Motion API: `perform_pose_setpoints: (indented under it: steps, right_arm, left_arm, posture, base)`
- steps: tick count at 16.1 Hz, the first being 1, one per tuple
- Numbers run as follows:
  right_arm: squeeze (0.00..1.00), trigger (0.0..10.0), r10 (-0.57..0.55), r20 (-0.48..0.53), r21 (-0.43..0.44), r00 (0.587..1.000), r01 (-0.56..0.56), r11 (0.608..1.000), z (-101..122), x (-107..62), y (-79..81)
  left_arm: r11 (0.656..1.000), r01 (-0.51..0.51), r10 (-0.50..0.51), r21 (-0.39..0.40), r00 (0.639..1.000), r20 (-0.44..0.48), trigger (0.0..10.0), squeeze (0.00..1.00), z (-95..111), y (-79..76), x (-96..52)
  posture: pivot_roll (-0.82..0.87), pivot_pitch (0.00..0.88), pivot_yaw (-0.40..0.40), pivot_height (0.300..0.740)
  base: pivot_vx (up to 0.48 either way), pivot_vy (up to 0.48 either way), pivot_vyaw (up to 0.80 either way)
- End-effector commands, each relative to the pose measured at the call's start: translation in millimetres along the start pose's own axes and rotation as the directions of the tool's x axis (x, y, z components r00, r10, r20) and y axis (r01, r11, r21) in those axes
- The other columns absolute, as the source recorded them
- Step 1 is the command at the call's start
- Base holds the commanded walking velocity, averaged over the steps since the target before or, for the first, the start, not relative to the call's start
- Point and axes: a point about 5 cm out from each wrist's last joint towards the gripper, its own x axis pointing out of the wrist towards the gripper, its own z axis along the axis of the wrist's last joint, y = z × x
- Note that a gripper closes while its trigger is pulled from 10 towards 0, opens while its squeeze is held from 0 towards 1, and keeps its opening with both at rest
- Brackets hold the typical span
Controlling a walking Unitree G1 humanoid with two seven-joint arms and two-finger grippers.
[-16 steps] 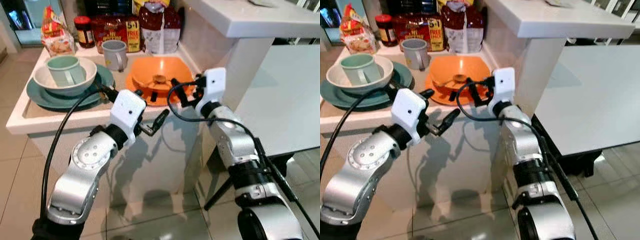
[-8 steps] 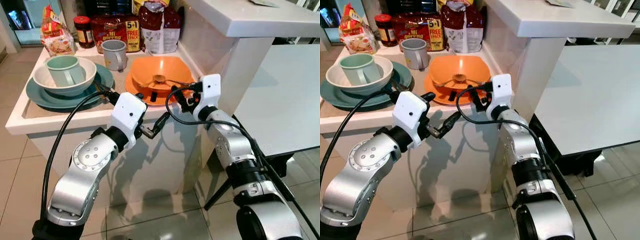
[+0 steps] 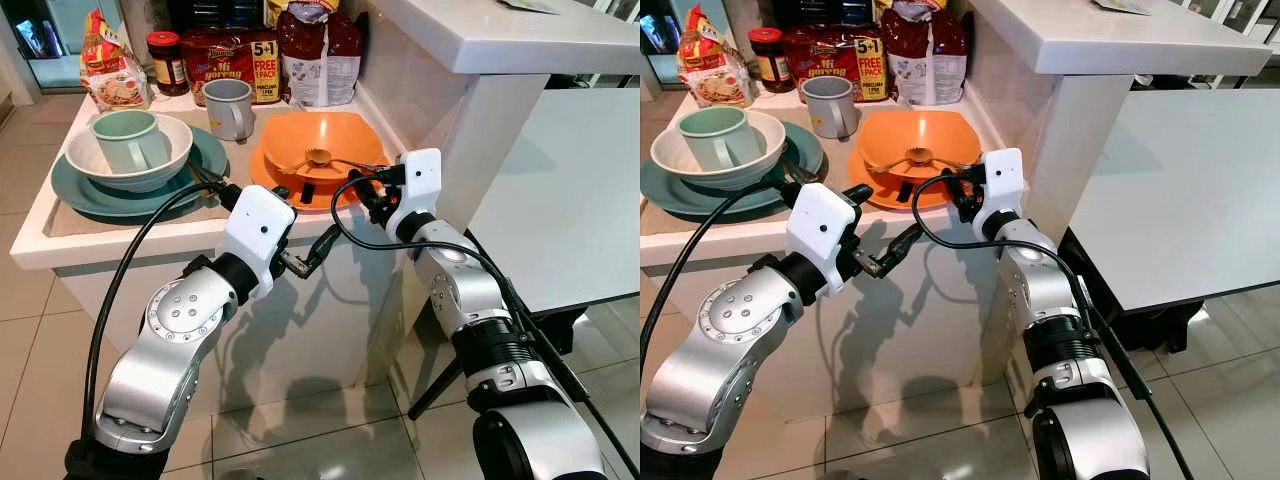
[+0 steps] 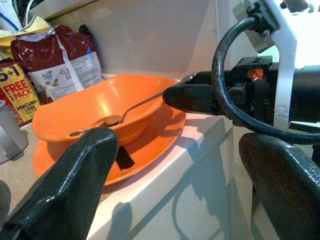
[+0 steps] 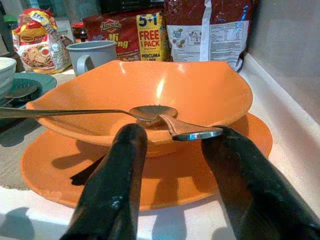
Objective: Setting the table
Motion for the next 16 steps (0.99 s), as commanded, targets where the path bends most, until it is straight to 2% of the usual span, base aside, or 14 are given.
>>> perform_pose_setpoints:
  steps: [1,13,16]
  right_arm:
    - [0.0,0.0,0.002,0.026,-0.01,1.0,-0.002,1.0,8.3,2.7,-2.8]
    - [0.0,0.0,0.003,0.034,-0.014,0.999,-0.002,1.0,9.8,3.2,-3.7]
    - [0.0,0.0,0.009,0.059,-0.06,0.998,-0.005,0.998,16.3,2.2,-0.7]
  left_arm:
    - [1.0,0.013,-0.013,0.012,1.0,0.009,10.0,0.0,3.7,-3.3,-0.4]
    - [1.0,0.013,-0.013,0.015,1.0,0.009,10.0,0.0,3.8,-3.6,-0.3]
    - [1.0,0.011,-0.011,0.013,1.0,0.013,10.0,0.0,4.1,-5.0,0.6]
  posture:
    - [0.08,0.0,-0.054,0.74]
    - [0.08,0.0,-0.056,0.74]
    - [0.08,0.0,-0.067,0.74]
  base:
    - [0.0,0.0,0.0]
    - [0.0,0.0,0.0]
    - [0.0,0.0,0.0]
